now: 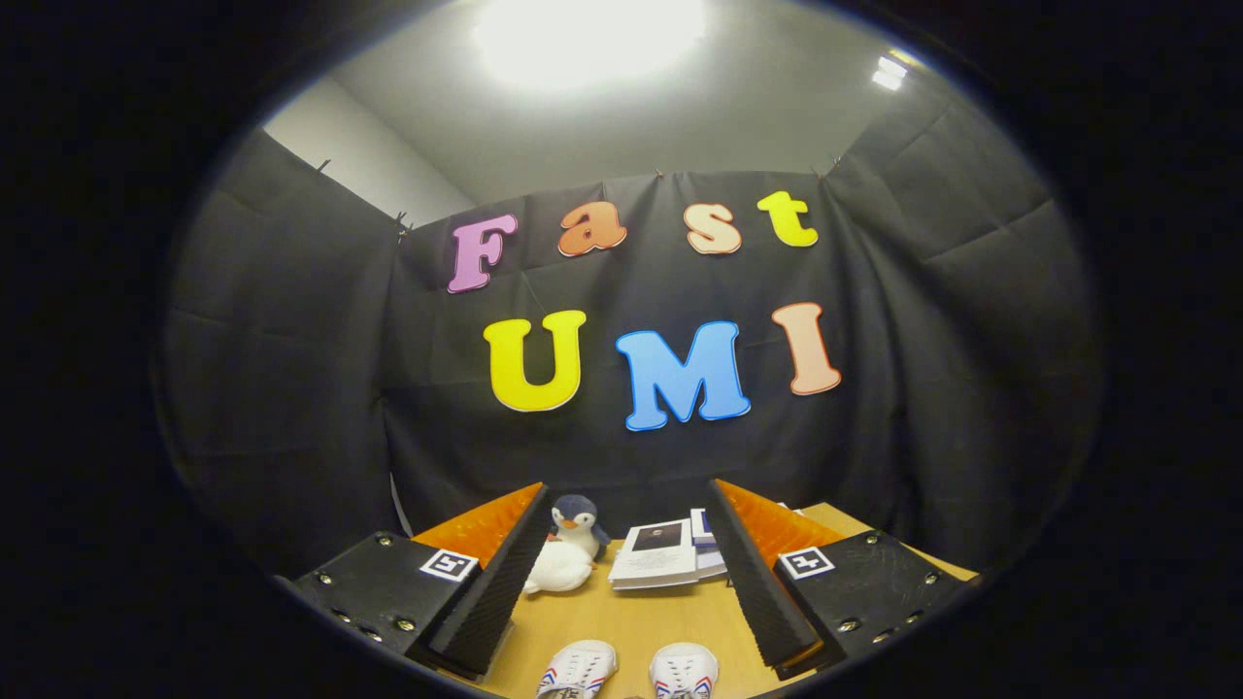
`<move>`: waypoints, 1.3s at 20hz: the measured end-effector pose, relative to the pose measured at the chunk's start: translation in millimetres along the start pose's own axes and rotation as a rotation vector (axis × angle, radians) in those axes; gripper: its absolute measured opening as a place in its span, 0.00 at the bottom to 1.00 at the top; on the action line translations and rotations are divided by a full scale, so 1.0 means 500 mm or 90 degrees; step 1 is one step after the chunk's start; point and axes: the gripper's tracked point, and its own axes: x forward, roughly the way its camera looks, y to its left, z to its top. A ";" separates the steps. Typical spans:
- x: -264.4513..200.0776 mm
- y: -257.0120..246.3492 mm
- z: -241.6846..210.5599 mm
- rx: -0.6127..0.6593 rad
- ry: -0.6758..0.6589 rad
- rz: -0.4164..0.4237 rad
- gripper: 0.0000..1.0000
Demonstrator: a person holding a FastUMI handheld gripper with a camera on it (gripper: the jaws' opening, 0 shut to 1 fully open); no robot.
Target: Open the storage box then place both shoes into the box .Put the left shoe in first, then the right shoe, with the right side of both shoes facing outward in a uniform manner.
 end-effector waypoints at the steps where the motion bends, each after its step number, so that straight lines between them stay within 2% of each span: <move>1: 0.000 0.012 -0.015 0.015 0.012 0.011 0.97; 7: 0.000 0.068 -0.107 0.129 0.096 0.059 0.99; 16: -0.003 0.142 -0.251 0.378 0.244 0.104 0.96; 26: -0.021 0.231 -0.404 0.561 0.388 0.143 0.96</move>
